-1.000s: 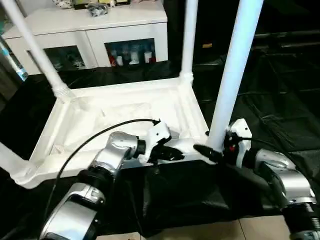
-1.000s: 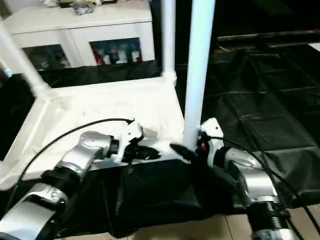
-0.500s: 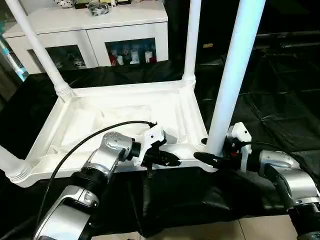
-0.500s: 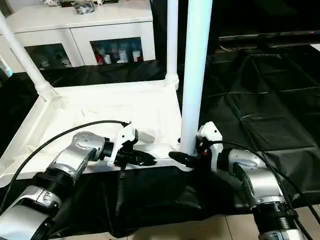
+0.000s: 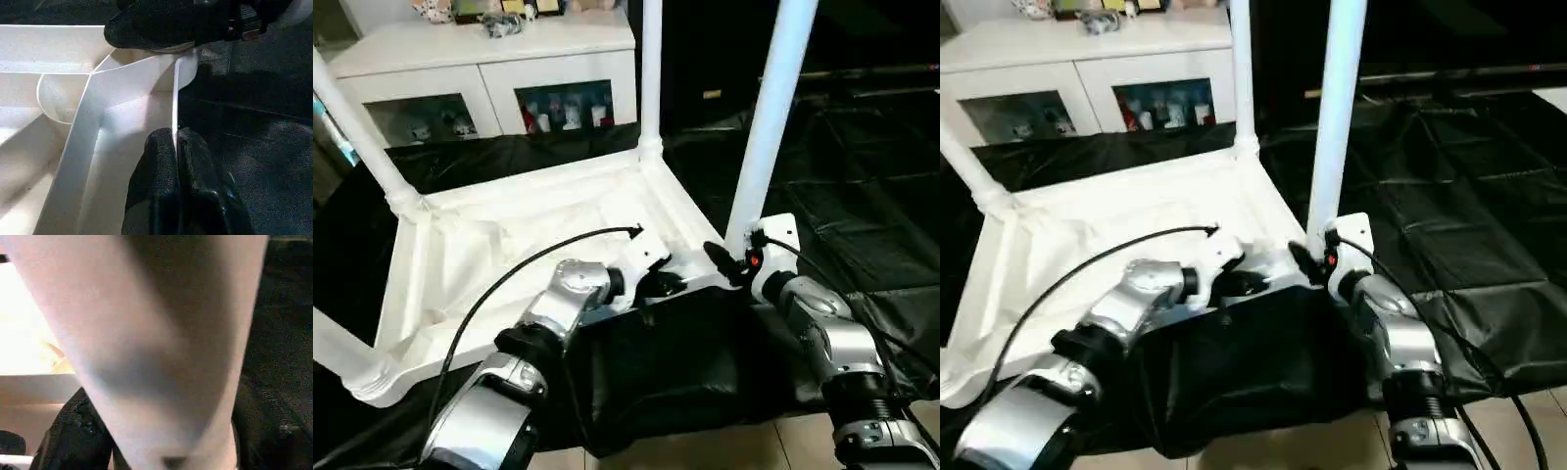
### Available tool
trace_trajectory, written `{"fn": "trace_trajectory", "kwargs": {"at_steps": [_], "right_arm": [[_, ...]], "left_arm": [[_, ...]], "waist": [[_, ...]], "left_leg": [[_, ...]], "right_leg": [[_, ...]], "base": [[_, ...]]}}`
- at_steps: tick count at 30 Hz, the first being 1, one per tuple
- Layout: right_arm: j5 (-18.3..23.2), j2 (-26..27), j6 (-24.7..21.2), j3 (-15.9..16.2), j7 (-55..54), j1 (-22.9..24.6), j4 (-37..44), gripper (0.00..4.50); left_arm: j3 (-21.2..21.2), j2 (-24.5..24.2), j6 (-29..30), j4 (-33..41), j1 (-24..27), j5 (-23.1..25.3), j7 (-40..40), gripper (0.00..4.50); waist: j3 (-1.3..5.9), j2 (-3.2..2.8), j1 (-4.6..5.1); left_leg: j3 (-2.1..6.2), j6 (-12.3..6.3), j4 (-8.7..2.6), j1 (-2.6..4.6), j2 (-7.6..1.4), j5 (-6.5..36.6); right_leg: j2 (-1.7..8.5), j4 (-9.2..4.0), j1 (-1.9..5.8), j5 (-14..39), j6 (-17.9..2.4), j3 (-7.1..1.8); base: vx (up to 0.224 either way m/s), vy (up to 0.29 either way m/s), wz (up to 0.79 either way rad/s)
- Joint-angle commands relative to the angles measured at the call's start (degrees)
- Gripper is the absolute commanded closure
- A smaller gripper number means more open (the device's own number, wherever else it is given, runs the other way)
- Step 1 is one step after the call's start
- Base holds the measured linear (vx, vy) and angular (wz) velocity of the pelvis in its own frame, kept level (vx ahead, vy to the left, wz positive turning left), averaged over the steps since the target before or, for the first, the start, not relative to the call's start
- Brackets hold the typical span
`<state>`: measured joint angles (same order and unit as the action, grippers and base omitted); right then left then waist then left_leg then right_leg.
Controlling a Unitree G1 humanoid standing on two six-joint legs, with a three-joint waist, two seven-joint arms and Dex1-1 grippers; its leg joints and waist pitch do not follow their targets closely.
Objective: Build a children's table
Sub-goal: Rotate leg to tighten
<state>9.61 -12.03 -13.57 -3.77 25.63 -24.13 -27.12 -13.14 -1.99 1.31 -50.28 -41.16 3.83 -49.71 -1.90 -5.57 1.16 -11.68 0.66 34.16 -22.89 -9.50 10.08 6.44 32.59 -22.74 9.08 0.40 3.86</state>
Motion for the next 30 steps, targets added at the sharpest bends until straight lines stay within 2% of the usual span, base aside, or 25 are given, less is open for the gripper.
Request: {"fn": "trace_trajectory", "kwargs": {"at_steps": [1,4,7,10,11,15,18,19,26,27,30], "right_arm": [[1.93,2.91,-2.49,4.38,6.35,2.37,-0.05,1.13],[1.75,0.51,-1.91,6.71,10.66,3.26,2.00,1.05],[2.02,-3.00,-1.30,8.61,16.21,4.61,4.55,1.05],[3.21,-6.65,-1.72,8.87,22.85,6.26,7.94,1.05],[3.43,-7.52,-1.78,8.89,24.38,6.62,8.65,1.05],[4.86,-12.10,-1.90,8.77,31.06,8.11,11.45,1.05],[5.47,-14.36,-1.18,8.72,33.96,8.54,12.31,1.05],[6.10,-14.97,-1.46,8.44,35.24,8.68,12.74,1.19],[7.47,-14.11,-2.79,7.86,35.91,8.78,13.48,1.62],[7.32,-13.52,-2.64,8.14,35.45,8.90,13.45,1.78],[6.25,-11.83,-2.01,8.13,31.99,9.09,12.94,1.83]], "left_arm": [[1.95,2.11,-3.33,0.50,-1.79,-2.67,0.03,4.50],[1.27,1.03,-3.63,1.45,-1.02,-3.13,-3.42,4.50],[0.68,-0.46,-3.46,2.73,-0.14,-3.92,-7.82,4.50],[-0.53,-2.69,-2.50,4.66,1.02,-4.48,-13.57,4.50],[-0.86,-3.29,-2.25,5.18,1.31,-4.59,-15.01,4.50],[-2.08,-6.26,-0.45,7.65,2.48,-5.36,-21.79,4.50],[-2.59,-7.98,0.97,8.73,2.80,-5.62,-25.83,4.50],[-2.96,-8.80,2.24,9.67,3.07,-5.92,-27.61,4.50],[-2.54,-8.76,2.03,10.24,3.36,-5.90,-26.67,4.50],[-2.34,-8.35,1.83,10.04,3.21,-5.89,-25.59,4.50],[-1.44,-7.12,0.84,8.58,2.39,-5.17,-20.91,4.50]], "waist": [[3.28,1.58,0.12],[3.30,1.57,-0.05],[3.35,1.75,-0.24],[3.32,1.62,-0.56],[3.26,1.59,-0.67],[3.34,1.59,-1.11],[3.46,1.54,-1.66],[3.51,1.51,-1.83],[3.39,1.58,-2.14],[3.39,1.59,-2.14],[3.30,1.65,-2.09]], "left_leg": [[1.98,-3.91,-4.49,1.22,-2.96,19.41],[1.90,-4.61,-4.45,1.24,-3.06,18.70],[1.87,-5.47,-4.42,0.94,-3.13,17.18],[1.83,-6.25,-4.34,0.88,-3.23,16.66],[1.74,-6.42,-4.36,0.92,-3.35,16.77],[1.69,-6.39,-4.39,1.04,-3.58,16.49],[1.63,-6.38,-4.35,1.13,-3.65,15.40],[1.56,-6.37,-4.32,1.20,-3.71,15.02],[1.51,-6.19,-4.29,1.20,-3.60,14.70],[1.50,-6.02,-4.29,1.22,-3.59,14.97],[1.56,-5.22,-4.37,1.30,-3.56,15.83]], "right_leg": [[2.39,-4.78,1.80,23.08,-9.98,-1.35],[2.45,-4.69,1.83,22.10,-10.36,-1.43],[2.42,-4.33,2.15,19.93,-11.08,-1.40],[2.50,-4.22,2.32,19.80,-11.49,-1.40],[2.38,-4.22,2.15,19.82,-11.70,-1.40],[2.36,-4.00,2.17,19.13,-12.25,-1.43],[2.35,-3.67,2.07,17.17,-13.00,-1.53],[2.41,-3.51,2.09,15.85,-13.63,-1.57],[2.39,-3.50,2.10,15.54,-13.96,-1.54],[2.43,-3.56,2.10,16.05,-13.86,-1.55],[2.41,-3.74,1.95,17.93,-13.21,-1.59]], "base": [[0.000,0.000,0.00],[0.000,0.000,0.00],[0.000,0.000,0.00],[0.000,0.000,0.00],[0.000,0.000,0.00],[0.000,0.000,0.00],[0.000,0.000,0.00],[0.000,0.000,0.00],[0.000,0.000,0.00],[0.000,0.000,0.00],[0.000,0.000,0.00]]}}
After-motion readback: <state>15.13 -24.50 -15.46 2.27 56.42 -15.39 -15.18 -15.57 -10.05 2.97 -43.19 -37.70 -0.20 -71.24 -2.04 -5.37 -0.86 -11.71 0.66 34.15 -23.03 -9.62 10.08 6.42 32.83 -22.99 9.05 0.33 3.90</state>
